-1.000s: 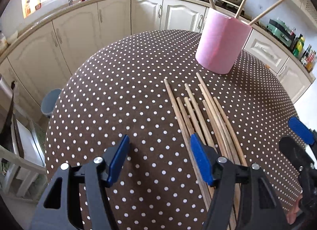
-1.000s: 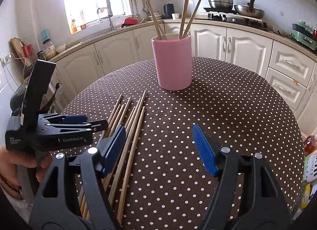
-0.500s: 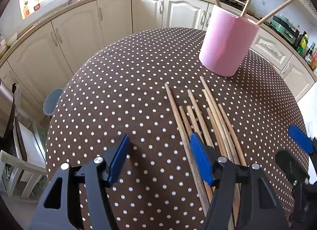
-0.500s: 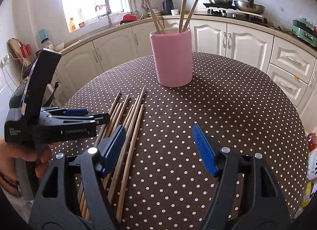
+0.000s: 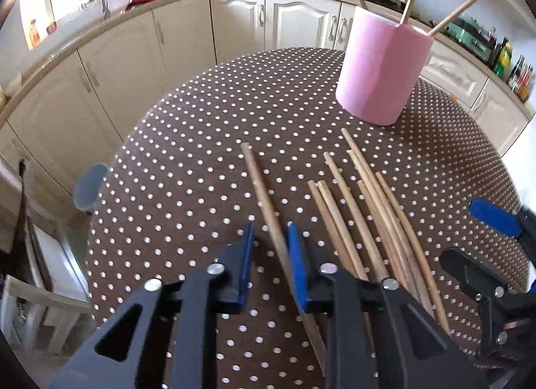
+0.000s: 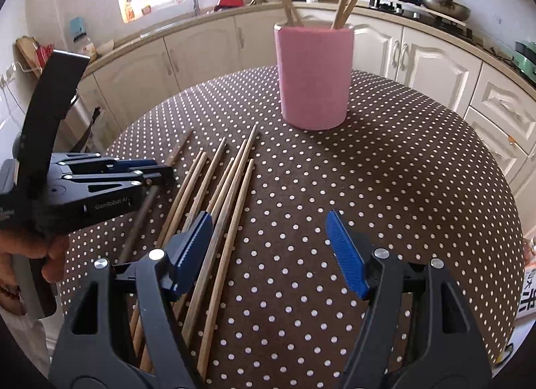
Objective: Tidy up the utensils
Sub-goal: 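Close the left gripper on a wooden chopstick while the right gripper grasps another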
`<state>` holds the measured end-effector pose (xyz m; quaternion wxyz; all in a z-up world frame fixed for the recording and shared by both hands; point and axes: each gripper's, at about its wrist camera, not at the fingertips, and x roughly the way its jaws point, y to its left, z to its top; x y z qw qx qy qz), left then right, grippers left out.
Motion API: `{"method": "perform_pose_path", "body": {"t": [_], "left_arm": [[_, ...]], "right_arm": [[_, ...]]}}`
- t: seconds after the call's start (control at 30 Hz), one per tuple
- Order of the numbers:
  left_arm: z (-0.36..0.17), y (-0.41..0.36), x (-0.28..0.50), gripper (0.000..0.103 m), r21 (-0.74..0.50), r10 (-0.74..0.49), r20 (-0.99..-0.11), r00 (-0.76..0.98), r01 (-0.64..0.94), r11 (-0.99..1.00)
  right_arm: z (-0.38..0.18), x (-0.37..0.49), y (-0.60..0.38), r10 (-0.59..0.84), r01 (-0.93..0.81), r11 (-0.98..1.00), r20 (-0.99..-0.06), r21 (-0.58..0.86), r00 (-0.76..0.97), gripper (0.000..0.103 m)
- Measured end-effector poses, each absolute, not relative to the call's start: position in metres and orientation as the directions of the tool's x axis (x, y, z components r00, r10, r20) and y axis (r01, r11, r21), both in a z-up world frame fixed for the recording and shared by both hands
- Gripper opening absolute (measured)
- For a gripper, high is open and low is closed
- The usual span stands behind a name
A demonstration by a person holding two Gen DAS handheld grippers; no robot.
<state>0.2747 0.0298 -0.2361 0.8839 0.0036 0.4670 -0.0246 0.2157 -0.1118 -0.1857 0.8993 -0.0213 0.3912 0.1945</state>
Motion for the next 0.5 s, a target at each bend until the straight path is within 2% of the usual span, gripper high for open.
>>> {"method": "perform_pose_path", "body": {"t": [0.2, 0.27, 0.3, 0.37, 0.5], "left_arm": [[-0.236, 0.04, 0.277, 0.021, -0.072, -0.081, -0.829, 0.554, 0.038, 0.997], [-0.235, 0.043, 0.28, 0.021, -0.077, -0.088, -0.83, 0.55, 0.042, 0.996], [-0.235, 0.046, 0.282, 0.021, -0.09, -0.097, -0.832, 0.545, 0.04, 0.995], [-0.235, 0.048, 0.286, 0.021, -0.104, -0.108, -0.834, 0.541, 0.038, 0.994], [-0.232, 0.055, 0.298, 0.021, -0.118, -0.119, -0.838, 0.533, 0.037, 0.992]], "right_arm": [[-0.188, 0.233, -0.098, 0.316, -0.374, 0.922, -0.743, 0.096, 0.59, 0.069], [-0.19, 0.24, -0.092, 0.291, -0.374, 0.925, -0.764, 0.07, 0.576, 0.055], [-0.191, 0.244, -0.09, 0.281, -0.377, 0.924, -0.776, 0.061, 0.564, 0.052], [-0.194, 0.25, -0.085, 0.274, -0.383, 0.922, -0.795, 0.057, 0.541, 0.036], [-0.196, 0.256, -0.078, 0.294, -0.404, 0.911, -0.818, 0.083, 0.494, 0.035]]}}
